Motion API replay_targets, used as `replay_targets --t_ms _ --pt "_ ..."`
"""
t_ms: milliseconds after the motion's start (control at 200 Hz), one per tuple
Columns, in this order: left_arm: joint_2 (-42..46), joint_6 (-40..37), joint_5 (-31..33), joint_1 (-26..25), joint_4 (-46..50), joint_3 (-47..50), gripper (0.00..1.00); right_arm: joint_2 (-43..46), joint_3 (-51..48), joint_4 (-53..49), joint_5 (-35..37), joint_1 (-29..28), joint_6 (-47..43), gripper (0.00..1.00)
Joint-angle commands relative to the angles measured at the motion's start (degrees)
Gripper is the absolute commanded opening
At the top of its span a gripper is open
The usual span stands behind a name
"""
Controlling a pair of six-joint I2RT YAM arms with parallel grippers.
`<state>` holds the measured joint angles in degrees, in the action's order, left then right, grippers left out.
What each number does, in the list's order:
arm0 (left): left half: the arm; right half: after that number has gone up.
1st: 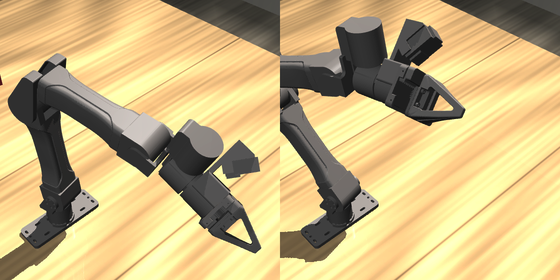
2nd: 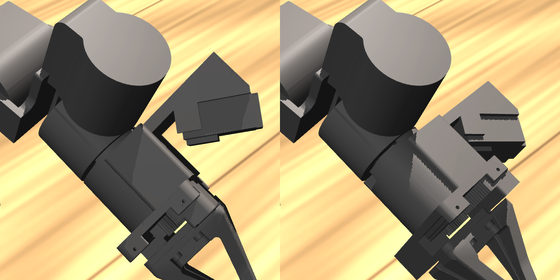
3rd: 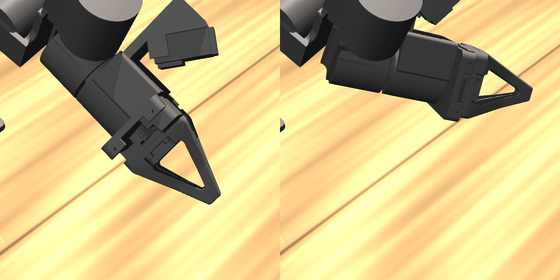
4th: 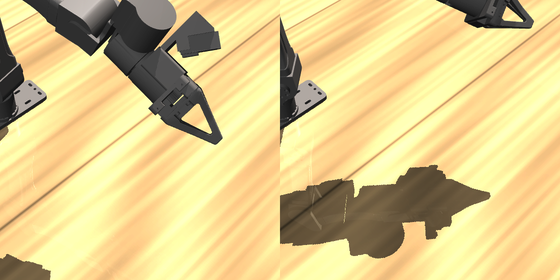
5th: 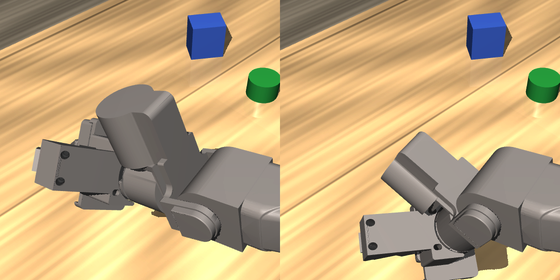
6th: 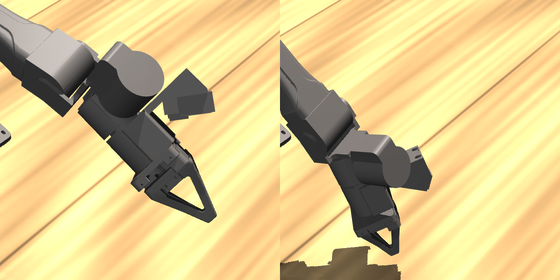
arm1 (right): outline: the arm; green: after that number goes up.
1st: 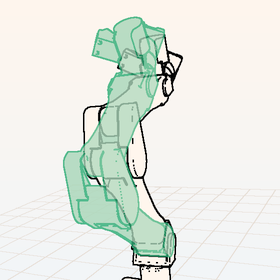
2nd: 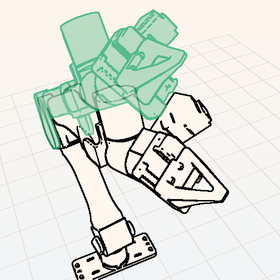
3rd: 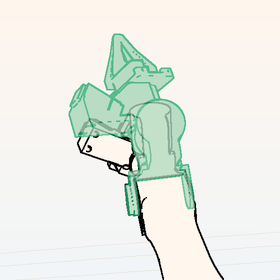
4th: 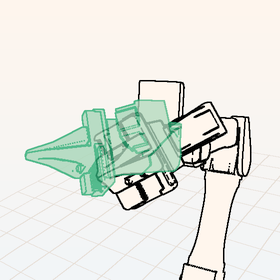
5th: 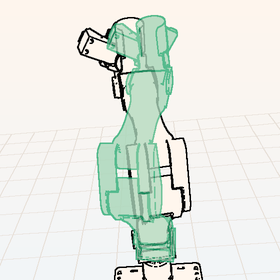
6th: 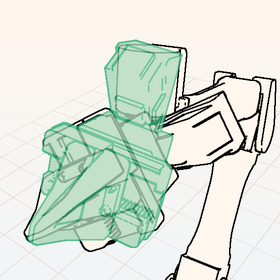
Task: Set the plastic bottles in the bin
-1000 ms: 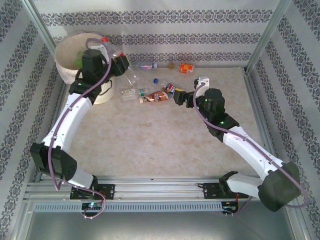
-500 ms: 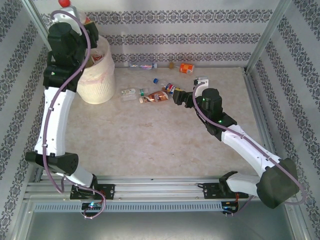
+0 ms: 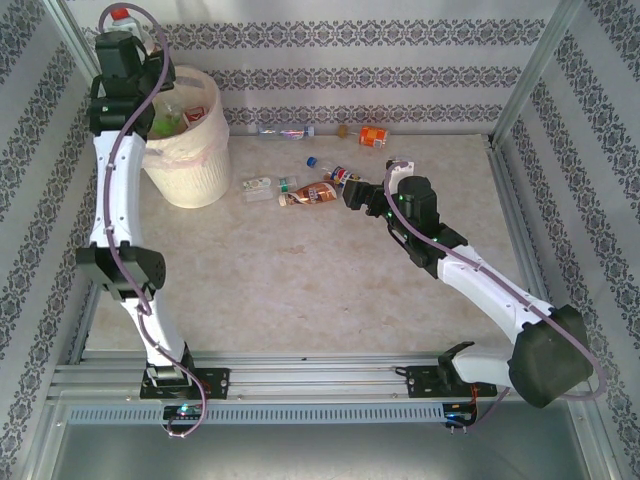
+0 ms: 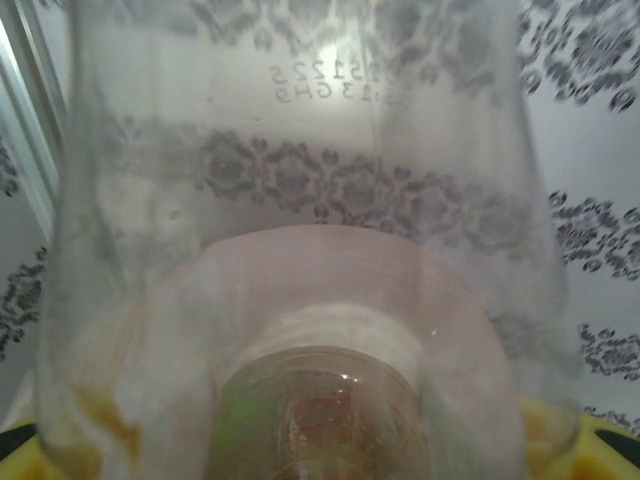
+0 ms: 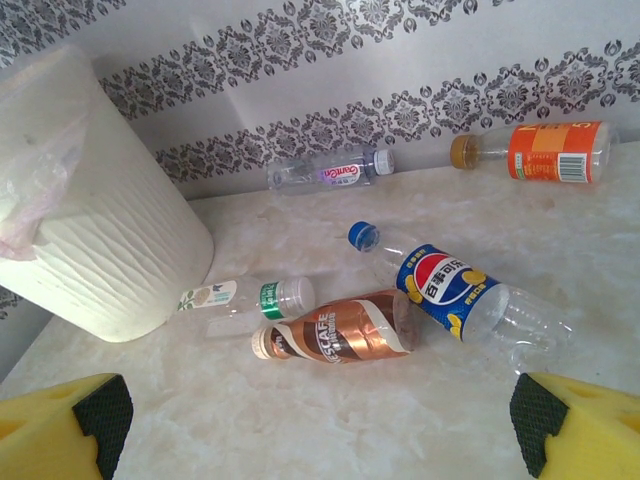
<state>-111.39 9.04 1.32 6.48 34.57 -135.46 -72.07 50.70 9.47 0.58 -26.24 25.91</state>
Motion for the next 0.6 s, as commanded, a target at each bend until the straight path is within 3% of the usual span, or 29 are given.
replay_targets --t_ms 0,390,595 --pt "-2.0 0.9 -4.1 1.3 4.6 -3.9 0.53 -0.7 1.3 0.1 -0.2 0.3 1.9 0.98" --pt "-8.6 -0.8 -14.3 1.5 7.0 -3.8 0.61 -2.3 2.9 -0.8 -0.8 0.3 3.6 0.98" --pt "-13.1 -0.4 -27.0 1.6 9.7 -9.4 0.8 -2.8 3.4 -1.2 -1.0 0.3 3.5 0.98"
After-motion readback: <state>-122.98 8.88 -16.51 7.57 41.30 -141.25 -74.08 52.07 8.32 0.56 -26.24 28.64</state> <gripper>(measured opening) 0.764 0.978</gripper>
